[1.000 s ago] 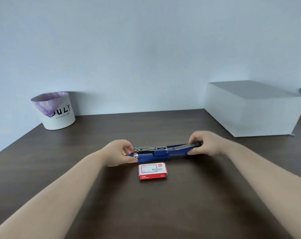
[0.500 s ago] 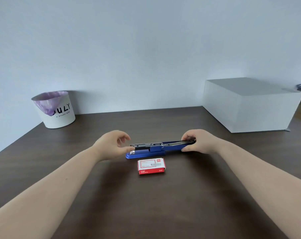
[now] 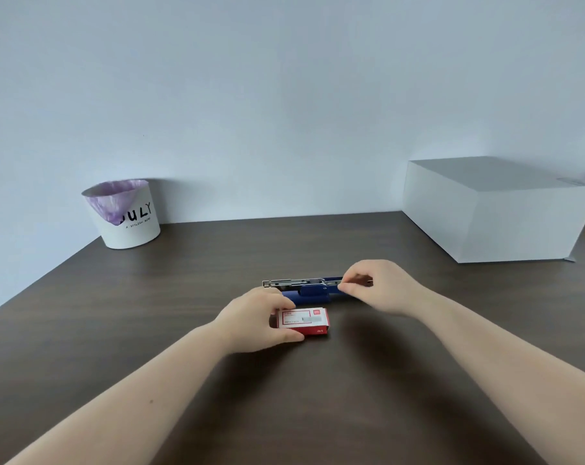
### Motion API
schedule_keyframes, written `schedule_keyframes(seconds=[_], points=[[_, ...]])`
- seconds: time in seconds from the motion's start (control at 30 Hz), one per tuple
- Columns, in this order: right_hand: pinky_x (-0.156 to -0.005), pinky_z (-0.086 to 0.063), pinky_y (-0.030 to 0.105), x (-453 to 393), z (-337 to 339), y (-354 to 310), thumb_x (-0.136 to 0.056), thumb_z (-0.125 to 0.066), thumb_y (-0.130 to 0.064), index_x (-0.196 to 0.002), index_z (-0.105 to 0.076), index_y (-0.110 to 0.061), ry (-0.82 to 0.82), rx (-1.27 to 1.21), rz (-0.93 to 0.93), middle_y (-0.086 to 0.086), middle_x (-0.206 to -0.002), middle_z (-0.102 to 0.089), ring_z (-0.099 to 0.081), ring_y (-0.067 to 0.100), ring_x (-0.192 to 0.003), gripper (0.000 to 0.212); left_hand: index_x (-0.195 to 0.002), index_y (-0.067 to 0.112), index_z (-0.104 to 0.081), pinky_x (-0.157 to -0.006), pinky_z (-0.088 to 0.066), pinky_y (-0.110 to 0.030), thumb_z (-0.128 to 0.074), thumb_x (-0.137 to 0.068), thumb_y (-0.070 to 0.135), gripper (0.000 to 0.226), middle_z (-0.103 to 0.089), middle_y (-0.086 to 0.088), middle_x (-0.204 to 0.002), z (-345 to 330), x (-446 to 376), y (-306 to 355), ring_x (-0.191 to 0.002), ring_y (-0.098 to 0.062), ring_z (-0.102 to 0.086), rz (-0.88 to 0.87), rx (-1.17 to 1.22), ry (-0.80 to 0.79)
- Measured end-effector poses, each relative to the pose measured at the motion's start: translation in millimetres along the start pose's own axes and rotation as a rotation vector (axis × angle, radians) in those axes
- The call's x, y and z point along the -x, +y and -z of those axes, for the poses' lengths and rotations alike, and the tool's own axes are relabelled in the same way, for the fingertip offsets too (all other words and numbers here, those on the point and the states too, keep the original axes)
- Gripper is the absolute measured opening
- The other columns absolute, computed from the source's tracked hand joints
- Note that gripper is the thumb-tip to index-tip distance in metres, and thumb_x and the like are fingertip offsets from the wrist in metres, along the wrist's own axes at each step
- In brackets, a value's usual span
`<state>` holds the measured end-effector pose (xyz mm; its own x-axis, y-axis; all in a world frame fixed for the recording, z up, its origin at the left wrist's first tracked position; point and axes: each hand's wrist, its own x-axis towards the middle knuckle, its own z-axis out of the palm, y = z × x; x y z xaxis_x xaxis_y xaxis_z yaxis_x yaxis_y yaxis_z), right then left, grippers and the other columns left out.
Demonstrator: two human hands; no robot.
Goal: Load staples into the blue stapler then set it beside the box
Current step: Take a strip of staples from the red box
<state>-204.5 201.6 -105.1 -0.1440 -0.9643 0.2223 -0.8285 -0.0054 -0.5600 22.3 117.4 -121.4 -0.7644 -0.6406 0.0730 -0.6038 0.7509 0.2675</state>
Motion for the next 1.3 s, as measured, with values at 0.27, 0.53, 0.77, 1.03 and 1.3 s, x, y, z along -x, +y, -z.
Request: schedule_keyframes(seconds=[0.27, 0.53, 0.77, 1.03, 1.3], points=[[-0.08, -0.047, 0.027, -9, -11, -10, -0.088, -0.06, -0.024, -0.09, -0.072, -0.016, 0.014, -0.016, 0.015, -0.003, -0.092, -0.071, -0.062, 0.017, -0.088, 0.014, -0.113, 0.027, -0.062, -0.09, -0.048, -0.032, -0.069, -0.072, 0.053, 0.049, -0.058, 0.007, -0.104, -4, 8, -12, -0.094, -0.009, -0.056, 0.0, 0.11, 0.059], [-0.057, -0.046, 0.021, -8, -14, -24, -0.087, -0.059, -0.04, -0.083, -0.069, -0.015, -0.109, -0.069, -0.102, -0.003, -0.072, -0.071, -0.059, 0.012, -0.062, 0.027, -0.11, 0.025, -0.065, -0.089, -0.047, -0.027, -0.072, -0.07, 0.051, 0.048, -0.06, 0.009, -0.103, -10, 10, -14, -0.097, -0.008, -0.056, 0.009, 0.19, 0.147], [-0.052, -0.051, 0.021, 6, -33, -32, -0.091, -0.057, -0.031, -0.109, -0.063, -0.011, -0.324, -0.522, -0.216, 0.007, -0.086, -0.07, -0.064, 0.012, -0.069, 0.027, -0.106, 0.024, -0.068, -0.076, -0.037, -0.001, -0.076, -0.067, 0.046, 0.046, -0.059, 0.018, -0.095, -8, 15, -12, -0.094, -0.002, -0.057, 0.007, 0.321, 0.236], [-0.061, -0.054, 0.02, 11, -30, -23, -0.09, -0.059, -0.011, -0.112, -0.064, -0.011, -0.352, -0.885, -0.278, 0.004, -0.09, -0.074, -0.066, 0.009, -0.073, 0.023, -0.106, 0.025, -0.068, -0.087, -0.051, -0.025, -0.076, -0.07, 0.041, 0.041, -0.059, 0.02, -0.092, 1, 17, -8, -0.095, -0.008, -0.059, -0.021, 0.327, 0.223], [-0.058, -0.056, 0.024, 13, -35, -24, -0.09, -0.059, -0.016, -0.106, -0.069, -0.006, -0.221, -0.887, -0.279, 0.018, -0.1, -0.072, -0.065, 0.014, -0.073, 0.021, -0.106, 0.02, -0.069, -0.09, -0.051, -0.027, -0.078, -0.07, 0.035, 0.039, -0.056, 0.026, -0.09, 8, 18, -10, -0.094, -0.009, -0.061, 0.007, 0.334, 0.245]])
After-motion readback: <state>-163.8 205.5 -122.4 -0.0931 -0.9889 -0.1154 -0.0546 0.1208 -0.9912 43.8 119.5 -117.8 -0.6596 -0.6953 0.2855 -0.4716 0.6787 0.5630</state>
